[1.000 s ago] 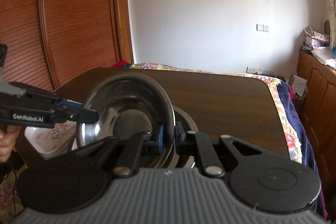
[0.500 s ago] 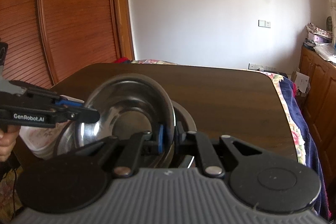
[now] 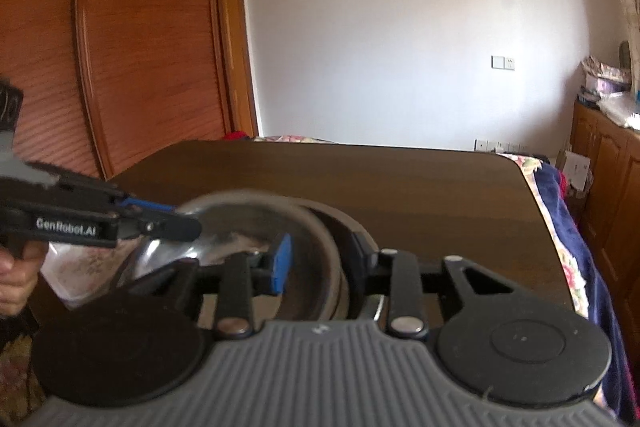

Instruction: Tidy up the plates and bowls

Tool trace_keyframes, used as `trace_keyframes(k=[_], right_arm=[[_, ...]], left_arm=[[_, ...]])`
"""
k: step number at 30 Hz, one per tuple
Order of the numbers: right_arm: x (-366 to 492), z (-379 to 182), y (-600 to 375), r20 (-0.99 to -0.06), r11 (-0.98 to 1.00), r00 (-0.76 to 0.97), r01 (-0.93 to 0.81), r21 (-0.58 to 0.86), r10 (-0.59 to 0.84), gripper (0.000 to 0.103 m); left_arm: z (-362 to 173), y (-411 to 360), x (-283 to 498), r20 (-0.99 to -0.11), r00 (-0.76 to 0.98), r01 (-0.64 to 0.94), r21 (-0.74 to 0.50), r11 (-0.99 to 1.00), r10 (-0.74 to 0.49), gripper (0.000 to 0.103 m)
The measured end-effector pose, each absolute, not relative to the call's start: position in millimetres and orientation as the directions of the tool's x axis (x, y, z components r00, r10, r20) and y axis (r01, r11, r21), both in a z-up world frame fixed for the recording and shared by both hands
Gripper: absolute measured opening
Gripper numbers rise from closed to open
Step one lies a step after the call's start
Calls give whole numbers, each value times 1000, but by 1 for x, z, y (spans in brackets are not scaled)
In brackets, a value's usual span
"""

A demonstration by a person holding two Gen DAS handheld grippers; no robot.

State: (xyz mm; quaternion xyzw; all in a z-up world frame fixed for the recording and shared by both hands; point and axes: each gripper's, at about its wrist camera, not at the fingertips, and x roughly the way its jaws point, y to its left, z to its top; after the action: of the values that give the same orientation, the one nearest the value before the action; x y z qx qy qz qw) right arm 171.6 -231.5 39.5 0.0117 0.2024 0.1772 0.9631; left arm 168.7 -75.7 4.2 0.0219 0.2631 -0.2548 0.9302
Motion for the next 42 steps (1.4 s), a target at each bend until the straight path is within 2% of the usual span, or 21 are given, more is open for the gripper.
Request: trace_keyframes(k=[1,3,7,9,12,14,17,23,25,28,33,38,42], right_arm=[[170,40,-231,-377,937,860,-338,86,344,34],[168,43,-230,-360,937,867,-340,76,344,36],[158,46,-229,-321,940,885,-335,63,337,39],[153,47,-230,-304,944,895,-326,55,327,39],[144,49,-231,-275,947,907,-316,55,318,42],[138,48,-231,-253,951,917,-304,52,307,46],[129,42,-229,-223,964,939,-266,16,263,49],[119,28,-228,-175,973,958,-229,18,229,64],[117,24,-229,-165,976,962,-214,27,216,79],[118,17,-231,-149,975,964,-214,56,220,94],[119,12,-230,-133,979,970,-196,54,201,102],[126,5,-233,-142,981,972,-182,63,189,103],[129,3,-237,-153,977,966,-194,92,206,103]], left_arm=[[5,-75,166,-494,737,483,-91,871,-461,52],[6,-73,161,-479,748,478,-92,873,-460,63],[12,-68,148,-434,782,465,-73,883,-447,75],[16,-63,142,-401,801,454,-78,887,-445,87],[19,-56,129,-347,832,434,-75,898,-432,100],[18,-53,122,-318,849,422,-70,904,-422,103],[12,-53,114,-260,877,401,-68,913,-405,103],[-8,-56,102,-234,901,363,-61,930,-366,103],[-13,-54,101,-240,900,357,-67,932,-363,103],[-19,-54,98,-246,906,341,-60,938,-345,103],[-26,-51,100,-255,910,314,-88,945,-326,103],[-33,-54,105,-283,892,335,-108,936,-352,103],[-36,-60,108,-297,883,345,-112,932,-363,91]])
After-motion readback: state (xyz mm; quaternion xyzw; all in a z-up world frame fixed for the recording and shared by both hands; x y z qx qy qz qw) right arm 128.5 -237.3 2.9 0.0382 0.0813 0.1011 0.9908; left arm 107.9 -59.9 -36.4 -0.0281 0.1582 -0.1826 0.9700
